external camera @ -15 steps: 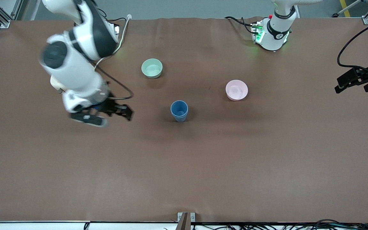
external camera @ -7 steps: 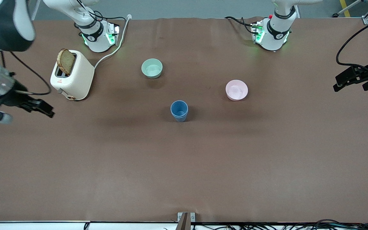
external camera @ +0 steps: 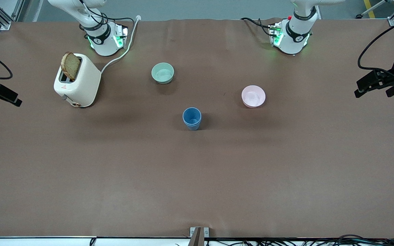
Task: Stack blue cups with both arms
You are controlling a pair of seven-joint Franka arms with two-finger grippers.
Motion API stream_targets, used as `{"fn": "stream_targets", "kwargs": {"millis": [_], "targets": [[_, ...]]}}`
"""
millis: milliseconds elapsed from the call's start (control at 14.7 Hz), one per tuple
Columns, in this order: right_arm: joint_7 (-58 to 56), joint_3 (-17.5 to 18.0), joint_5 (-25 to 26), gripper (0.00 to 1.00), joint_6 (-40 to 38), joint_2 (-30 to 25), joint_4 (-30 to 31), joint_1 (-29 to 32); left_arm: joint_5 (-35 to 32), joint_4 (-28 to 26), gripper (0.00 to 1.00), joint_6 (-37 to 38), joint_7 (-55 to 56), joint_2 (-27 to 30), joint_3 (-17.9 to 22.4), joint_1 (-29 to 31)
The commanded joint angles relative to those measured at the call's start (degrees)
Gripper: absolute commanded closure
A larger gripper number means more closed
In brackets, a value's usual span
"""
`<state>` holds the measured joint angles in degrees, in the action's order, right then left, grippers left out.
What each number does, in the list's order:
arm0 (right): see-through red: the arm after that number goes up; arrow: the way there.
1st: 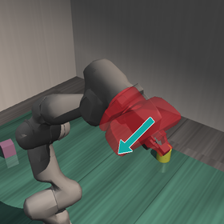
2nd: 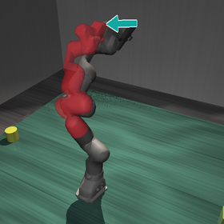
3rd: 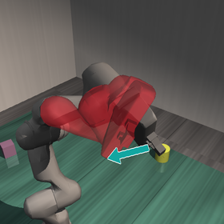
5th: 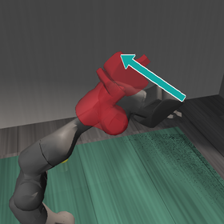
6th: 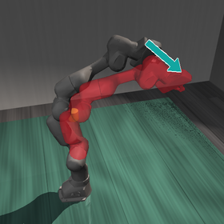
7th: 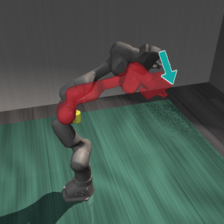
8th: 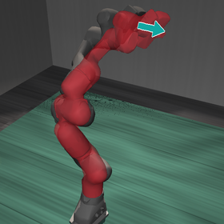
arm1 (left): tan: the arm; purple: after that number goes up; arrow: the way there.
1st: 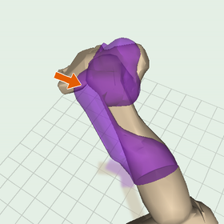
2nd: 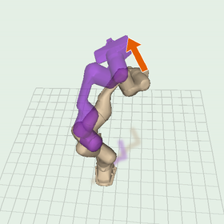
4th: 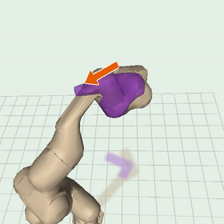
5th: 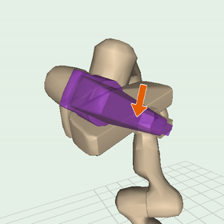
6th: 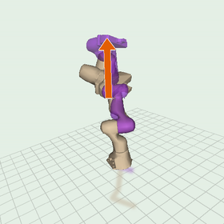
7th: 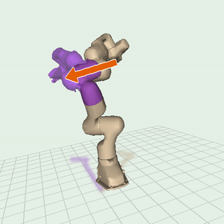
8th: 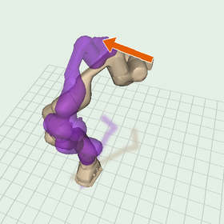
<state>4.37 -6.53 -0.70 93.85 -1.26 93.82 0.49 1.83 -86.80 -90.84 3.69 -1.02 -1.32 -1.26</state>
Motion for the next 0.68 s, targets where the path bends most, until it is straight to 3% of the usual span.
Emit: {"fn": "stream_targets", "kwargs": {"millis": [0, 612], "targets": [[-2.1, 1.2, 1.1, 0.04, -2.4, -2.1, -0.2, 1.2, -0.1, 2.1, 0.00, 0.9, 0.1, -0.2, -0.3, 0.5], [-7.8, 1.3, 1.0, 0.01, -4.9, -1.9, -5.1, 3.7, 0.3, 2.5, 0.00, 1.1, 0.4, -0.7, -0.3, 0.6]]}}
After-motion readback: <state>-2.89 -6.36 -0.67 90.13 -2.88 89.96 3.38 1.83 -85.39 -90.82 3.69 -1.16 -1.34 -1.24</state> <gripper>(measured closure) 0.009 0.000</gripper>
